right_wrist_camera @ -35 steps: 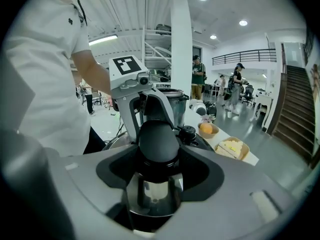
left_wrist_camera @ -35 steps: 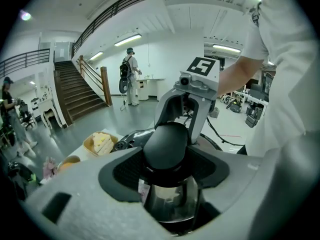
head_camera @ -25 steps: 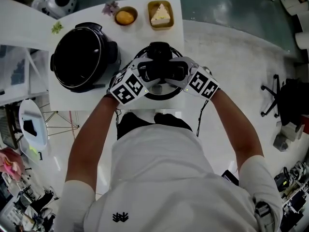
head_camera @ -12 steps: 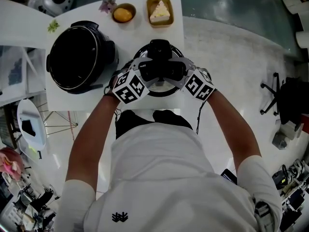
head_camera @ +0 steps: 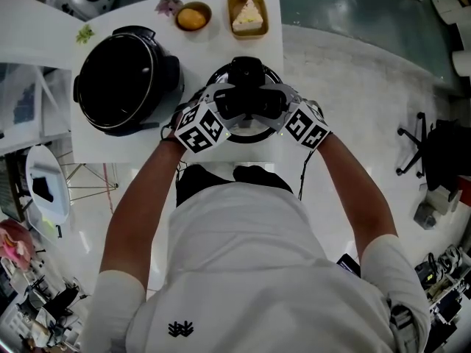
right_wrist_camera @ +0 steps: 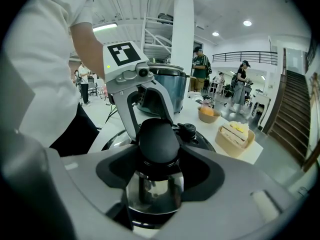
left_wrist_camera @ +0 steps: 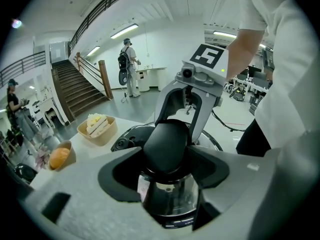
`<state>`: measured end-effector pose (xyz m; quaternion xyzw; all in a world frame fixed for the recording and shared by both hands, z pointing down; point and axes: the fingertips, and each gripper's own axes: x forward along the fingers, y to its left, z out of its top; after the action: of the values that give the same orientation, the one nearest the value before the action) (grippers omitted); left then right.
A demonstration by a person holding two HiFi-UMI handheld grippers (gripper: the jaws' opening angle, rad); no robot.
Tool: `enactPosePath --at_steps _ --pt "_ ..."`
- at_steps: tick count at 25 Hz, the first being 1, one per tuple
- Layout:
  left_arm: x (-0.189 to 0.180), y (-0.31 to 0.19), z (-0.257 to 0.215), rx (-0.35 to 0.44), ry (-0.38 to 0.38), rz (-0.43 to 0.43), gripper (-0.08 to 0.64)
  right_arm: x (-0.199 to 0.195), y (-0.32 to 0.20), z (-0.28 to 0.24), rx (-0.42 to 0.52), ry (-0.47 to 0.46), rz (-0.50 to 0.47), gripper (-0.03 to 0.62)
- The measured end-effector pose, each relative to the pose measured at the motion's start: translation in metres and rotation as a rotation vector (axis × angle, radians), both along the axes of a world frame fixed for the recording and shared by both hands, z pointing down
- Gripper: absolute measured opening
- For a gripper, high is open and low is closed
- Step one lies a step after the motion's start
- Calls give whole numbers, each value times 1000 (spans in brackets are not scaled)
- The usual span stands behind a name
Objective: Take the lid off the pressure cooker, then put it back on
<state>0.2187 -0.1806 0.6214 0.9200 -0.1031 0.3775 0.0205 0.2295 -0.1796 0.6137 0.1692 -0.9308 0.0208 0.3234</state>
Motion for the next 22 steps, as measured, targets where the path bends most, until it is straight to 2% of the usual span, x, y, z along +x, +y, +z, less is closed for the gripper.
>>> enactPosePath --at_steps 7,16,22 --pt "-10 -4 -4 17 1 -54 319 2 2 -4 6 7 3 293" --pt "-41 7 -12 10 22 -136 321 37 17 -11 -27 -23 95 296" --pt "-45 11 -13 7 18 -143 322 41 21 -11 -26 -26 114 295"
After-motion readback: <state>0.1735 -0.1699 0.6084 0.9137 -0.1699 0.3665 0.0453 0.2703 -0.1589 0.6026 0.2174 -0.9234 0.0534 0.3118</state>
